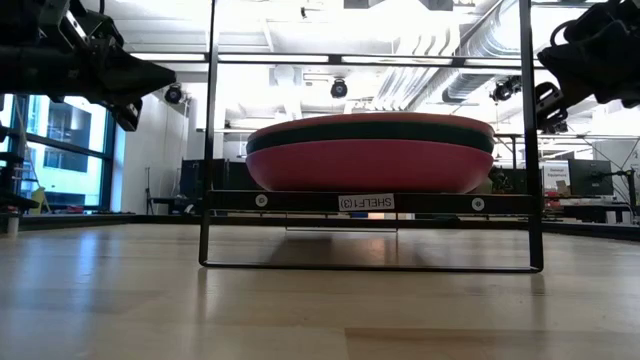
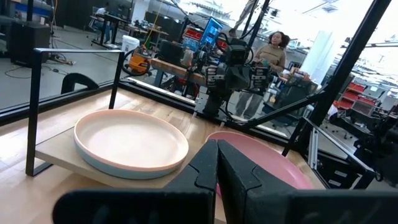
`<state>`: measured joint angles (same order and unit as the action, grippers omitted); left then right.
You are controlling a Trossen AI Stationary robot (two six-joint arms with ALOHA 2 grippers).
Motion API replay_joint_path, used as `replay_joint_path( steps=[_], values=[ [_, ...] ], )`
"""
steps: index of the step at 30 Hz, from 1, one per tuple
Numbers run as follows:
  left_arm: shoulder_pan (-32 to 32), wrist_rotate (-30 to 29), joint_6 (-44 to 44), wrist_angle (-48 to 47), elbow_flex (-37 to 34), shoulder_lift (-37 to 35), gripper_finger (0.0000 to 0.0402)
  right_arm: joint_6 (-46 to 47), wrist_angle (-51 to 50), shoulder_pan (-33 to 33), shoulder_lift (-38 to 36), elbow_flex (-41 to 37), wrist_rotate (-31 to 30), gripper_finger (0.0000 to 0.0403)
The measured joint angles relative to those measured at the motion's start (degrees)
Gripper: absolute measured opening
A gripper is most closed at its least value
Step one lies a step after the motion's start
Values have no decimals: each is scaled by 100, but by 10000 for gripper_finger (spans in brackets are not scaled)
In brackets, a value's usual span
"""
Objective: Place and stack plates onto a shelf
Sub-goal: Return to Home Position
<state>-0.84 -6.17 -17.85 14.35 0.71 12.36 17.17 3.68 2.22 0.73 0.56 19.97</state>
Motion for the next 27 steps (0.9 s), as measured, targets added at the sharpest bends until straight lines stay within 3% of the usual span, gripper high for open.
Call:
replay_joint_path(
  steps=[10, 27],
  values=[
    [6, -1, -1, -279, -1, -1230, 0, 988, 1, 0, 0, -4, -1, 0],
    [-153, -43, 59, -471, 2, -1215, 0, 1132, 2, 0, 7, -4, -5, 0]
  ],
)
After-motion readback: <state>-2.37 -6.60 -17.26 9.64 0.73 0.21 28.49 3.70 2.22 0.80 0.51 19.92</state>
